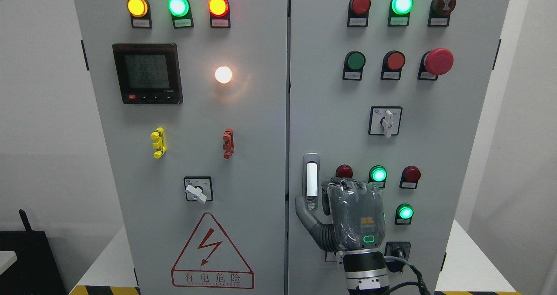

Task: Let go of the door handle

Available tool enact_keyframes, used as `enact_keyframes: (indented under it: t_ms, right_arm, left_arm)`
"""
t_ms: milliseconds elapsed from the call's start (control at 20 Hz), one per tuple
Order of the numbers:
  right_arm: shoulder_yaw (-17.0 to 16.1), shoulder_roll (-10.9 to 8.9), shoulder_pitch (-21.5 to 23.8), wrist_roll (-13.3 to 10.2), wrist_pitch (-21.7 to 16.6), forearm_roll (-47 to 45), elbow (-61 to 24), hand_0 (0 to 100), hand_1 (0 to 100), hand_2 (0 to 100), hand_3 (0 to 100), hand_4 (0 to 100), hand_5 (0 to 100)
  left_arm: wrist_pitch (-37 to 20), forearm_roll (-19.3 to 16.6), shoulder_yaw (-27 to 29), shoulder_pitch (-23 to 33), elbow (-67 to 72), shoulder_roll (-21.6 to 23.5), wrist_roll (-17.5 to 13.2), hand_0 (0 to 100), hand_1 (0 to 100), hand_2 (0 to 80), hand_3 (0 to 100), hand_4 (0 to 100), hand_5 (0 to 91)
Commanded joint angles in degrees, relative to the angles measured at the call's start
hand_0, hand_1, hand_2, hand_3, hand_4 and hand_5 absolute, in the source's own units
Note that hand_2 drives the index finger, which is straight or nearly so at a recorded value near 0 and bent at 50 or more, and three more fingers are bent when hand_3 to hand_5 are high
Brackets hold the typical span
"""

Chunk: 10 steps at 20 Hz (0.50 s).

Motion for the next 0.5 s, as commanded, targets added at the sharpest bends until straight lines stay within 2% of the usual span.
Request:
enact_keyframes:
  t_ms: [0,451]
  right_arm:
    - [-0.08,0.17,-0.69,-0.14,0.00,0.00,0.40,32,45,100,100,100,99]
    - [-0.08,0.17,-0.34,-0.23,0.00,0.00,0.58,33,48,100,100,100,99]
  left_arm:
    - [-0.01,0.00,-0.70,0.00,-0.88,0.00,-0.01,12,39,0.0,0,0,0.0]
    - [-0.01,0.00,-0.70,0.00,-0.88,0.00,-0.01,12,39,0.0,0,0,0.0]
